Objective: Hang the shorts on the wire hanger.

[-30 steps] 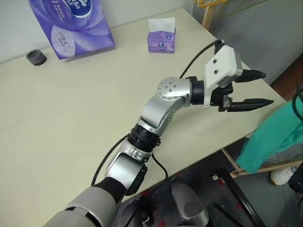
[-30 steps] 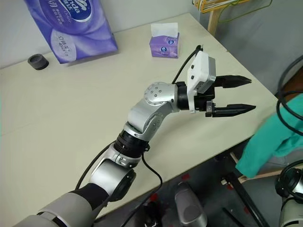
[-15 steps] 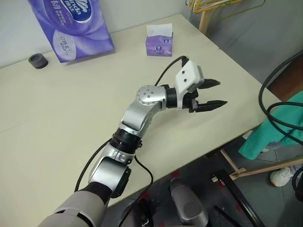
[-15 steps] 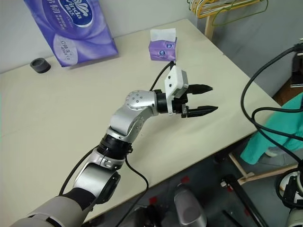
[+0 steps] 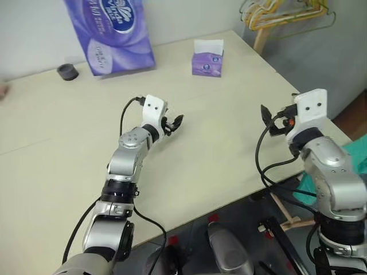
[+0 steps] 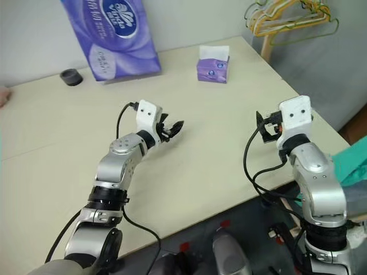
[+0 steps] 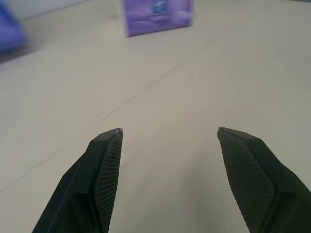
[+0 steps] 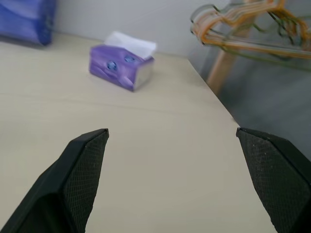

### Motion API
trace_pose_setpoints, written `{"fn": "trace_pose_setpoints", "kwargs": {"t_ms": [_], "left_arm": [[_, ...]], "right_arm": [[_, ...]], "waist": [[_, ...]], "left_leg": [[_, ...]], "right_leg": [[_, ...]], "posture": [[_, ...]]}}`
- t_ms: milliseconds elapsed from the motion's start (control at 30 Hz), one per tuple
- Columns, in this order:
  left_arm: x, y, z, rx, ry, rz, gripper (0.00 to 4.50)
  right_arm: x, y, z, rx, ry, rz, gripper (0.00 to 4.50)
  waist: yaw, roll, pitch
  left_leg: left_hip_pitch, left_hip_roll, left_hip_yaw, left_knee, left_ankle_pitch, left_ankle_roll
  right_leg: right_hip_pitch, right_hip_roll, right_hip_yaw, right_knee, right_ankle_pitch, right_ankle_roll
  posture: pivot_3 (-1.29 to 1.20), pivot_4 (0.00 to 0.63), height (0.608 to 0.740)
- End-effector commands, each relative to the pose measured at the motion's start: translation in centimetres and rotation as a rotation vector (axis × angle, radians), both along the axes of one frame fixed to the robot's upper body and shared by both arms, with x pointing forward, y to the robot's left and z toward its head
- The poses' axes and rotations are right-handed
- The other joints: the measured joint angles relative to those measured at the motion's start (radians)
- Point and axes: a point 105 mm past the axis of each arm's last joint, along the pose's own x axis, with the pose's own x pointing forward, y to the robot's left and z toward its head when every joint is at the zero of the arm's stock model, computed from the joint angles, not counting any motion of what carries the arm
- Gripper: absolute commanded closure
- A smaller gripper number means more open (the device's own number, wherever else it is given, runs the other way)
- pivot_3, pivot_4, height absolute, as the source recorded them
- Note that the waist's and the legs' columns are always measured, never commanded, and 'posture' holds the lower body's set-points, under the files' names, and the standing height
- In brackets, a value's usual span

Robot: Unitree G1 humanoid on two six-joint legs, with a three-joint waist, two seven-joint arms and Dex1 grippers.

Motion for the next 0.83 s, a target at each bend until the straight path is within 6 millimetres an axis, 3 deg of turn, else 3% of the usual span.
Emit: {"fn": "trace_pose_setpoints", "kwargs": {"t_ms": [33, 167, 267, 433, 567, 833], "left_arm": [[-0.8, 4.4, 0.4, -0.026, -0.067, 0.209, 1.22], [-2.0, 7.9, -1.7, -0.041, -0.050, 0.365, 1.22], [-2.8, 9.1, -2.6, -0.079, -0.043, 0.419, 1.22], [-3.2, 9.2, -2.9, -0.089, -0.060, 0.416, 1.22], [-3.0, 8.8, -2.9, -0.088, -0.062, 0.382, 1.22], [-2.7, 7.1, -2.6, -0.080, -0.071, 0.285, 1.22]], "right_arm": [[0.7, 1.9, -1.4, 0.073, -0.010, 0.117, 0.01], [2.5, 3.4, -3.0, 0.126, 0.002, 0.144, 0.01], [3.6, 4.1, -3.8, 0.157, -0.003, 0.126, 0.01], [3.9, 5.7, -5.6, 0.177, 0.025, 0.153, 0.01], [4.0, 6.1, -5.9, 0.182, 0.023, 0.156, 0.01], [4.1, 5.6, -6.2, 0.170, 0.024, 0.147, 0.01]], "waist": [[0.024, -0.005, -0.011], [0.094, -0.005, -0.024], [0.149, -0.009, -0.037], [0.245, -0.012, -0.046], [0.300, -0.012, -0.048], [0.328, -0.012, -0.060]], "left_leg": [[0.001, 0.001, 0.000, 0.000, 0.000, 0.000], [0.000, -0.003, -0.006, 0.001, 0.004, -0.005], [0.000, -0.005, -0.009, 0.001, 0.005, -0.007], [0.000, -0.004, -0.020, 0.000, 0.009, -0.014], [0.000, -0.003, -0.024, 0.000, 0.013, -0.017], [0.000, -0.004, -0.027, -0.002, 0.020, -0.018]], "right_leg": [[0.000, 0.000, -0.002, 0.001, 0.000, 0.000], [0.000, 0.000, -0.005, 0.002, 0.000, -0.001], [0.000, -0.001, -0.007, 0.002, 0.000, -0.001], [0.001, -0.001, -0.018, 0.002, 0.002, -0.004], [0.001, -0.001, -0.026, 0.002, 0.006, -0.011], [0.003, 0.001, -0.029, 0.002, 0.010, -0.018]], "posture": [[-0.10, 0.107, 0.740], [-0.04, 0.092, 0.740], [-0.01, 0.087, 0.740], [0.05, 0.084, 0.740], [0.07, 0.082, 0.740], [0.07, 0.076, 0.740]]}}
